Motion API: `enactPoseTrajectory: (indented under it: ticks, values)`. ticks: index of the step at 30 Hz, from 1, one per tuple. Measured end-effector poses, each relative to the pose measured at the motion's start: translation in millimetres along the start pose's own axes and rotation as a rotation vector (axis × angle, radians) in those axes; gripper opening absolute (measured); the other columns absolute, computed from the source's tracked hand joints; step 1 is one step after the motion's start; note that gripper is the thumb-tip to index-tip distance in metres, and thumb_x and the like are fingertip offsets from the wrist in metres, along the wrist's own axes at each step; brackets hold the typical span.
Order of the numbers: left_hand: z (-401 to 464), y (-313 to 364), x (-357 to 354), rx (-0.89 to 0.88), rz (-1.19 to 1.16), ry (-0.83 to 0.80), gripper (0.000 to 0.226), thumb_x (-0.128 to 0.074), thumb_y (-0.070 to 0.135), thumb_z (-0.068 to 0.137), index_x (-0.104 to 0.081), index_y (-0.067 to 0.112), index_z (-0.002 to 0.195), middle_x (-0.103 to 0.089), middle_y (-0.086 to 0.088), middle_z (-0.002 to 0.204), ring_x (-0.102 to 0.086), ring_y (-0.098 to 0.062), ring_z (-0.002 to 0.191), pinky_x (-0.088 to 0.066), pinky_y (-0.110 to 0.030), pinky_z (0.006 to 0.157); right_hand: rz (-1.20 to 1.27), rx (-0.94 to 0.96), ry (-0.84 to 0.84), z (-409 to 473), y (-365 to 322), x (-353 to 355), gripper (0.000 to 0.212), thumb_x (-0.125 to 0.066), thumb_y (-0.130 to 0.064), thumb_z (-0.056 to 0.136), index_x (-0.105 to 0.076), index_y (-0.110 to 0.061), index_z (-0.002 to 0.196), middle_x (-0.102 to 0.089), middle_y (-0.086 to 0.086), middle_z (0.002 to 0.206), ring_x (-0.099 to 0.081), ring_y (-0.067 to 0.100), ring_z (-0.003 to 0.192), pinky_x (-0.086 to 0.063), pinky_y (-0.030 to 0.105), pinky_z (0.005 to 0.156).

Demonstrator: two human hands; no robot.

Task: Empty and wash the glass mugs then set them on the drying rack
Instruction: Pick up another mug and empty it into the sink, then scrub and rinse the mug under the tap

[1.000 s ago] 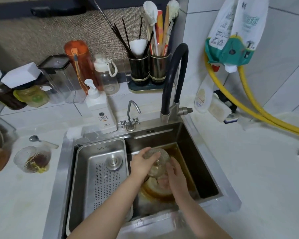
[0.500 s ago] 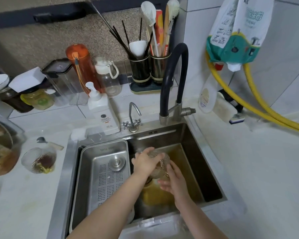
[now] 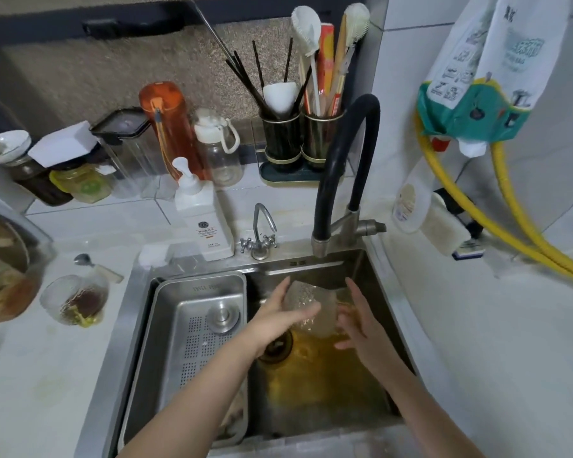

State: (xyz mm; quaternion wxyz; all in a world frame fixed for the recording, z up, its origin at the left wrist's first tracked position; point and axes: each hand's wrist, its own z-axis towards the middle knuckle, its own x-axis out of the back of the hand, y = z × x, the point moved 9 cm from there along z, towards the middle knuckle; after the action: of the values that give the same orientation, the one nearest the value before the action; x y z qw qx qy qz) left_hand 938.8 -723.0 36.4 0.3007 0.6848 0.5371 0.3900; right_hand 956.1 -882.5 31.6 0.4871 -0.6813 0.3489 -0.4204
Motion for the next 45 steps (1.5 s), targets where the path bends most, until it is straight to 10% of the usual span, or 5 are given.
enactPoseTrajectory:
  ticks: [7,17,21,27,45]
  values:
    - [5,31,2,-0.189,-0.017,0.19,0.072,-0.082,0.035,0.067,-0.037,0.036,0.123,-0.05,0.019,0.117,-0.047,-0.004,0.115,-0.038,-0.01,0.088,-0.143,0.052,-0.116,33,-23,24,0.045,-0.042,-0.037,0.096,-0.031,-0.046,0.138,-0.056,-0.013,0.13,-0.063,0.008,0.108,-0.055,0.034,0.091]
    - [8,54,1,-0.38,0.073,0.356,0.086,-0.076,0.068,0.048,-0.032,0.054,0.121,-0.04,0.026,0.123,-0.042,-0.001,0.122,-0.037,-0.033,0.108,-0.191,-0.096,0.434,110,-15,122,0.04,-0.057,-0.029,0.093,-0.05,-0.01,0.129,-0.059,0.001,0.11,-0.059,0.021,0.102,-0.049,0.037,0.092]
    - [10,58,-3,-0.376,0.025,0.348,0.089,-0.08,0.065,0.05,-0.036,0.05,0.125,-0.05,0.02,0.125,-0.045,0.001,0.121,-0.039,-0.036,0.107,-0.212,-0.17,0.431,148,-1,133,0.05,-0.054,-0.022,0.095,-0.039,-0.002,0.137,-0.053,0.012,0.132,-0.05,0.029,0.121,-0.039,0.036,0.098]
    - [10,59,-6,-0.357,0.045,0.368,0.084,-0.08,0.063,0.049,-0.028,0.067,0.115,-0.045,0.023,0.127,-0.041,0.002,0.123,-0.037,-0.035,0.109,-0.433,-0.159,0.475,173,9,151,0.024,-0.042,-0.009,0.097,-0.063,0.001,0.097,-0.064,0.02,0.097,-0.059,0.037,0.099,-0.033,0.03,0.074]
    - [13,50,-5,-0.336,0.042,0.362,0.087,-0.08,0.062,0.051,-0.027,0.061,0.12,-0.041,0.024,0.132,-0.037,0.004,0.126,-0.03,-0.023,0.107,-0.217,-0.215,0.439,149,12,140,0.03,-0.05,-0.017,0.096,-0.054,0.002,0.119,-0.059,0.013,0.102,-0.058,0.028,0.101,-0.041,0.029,0.076]
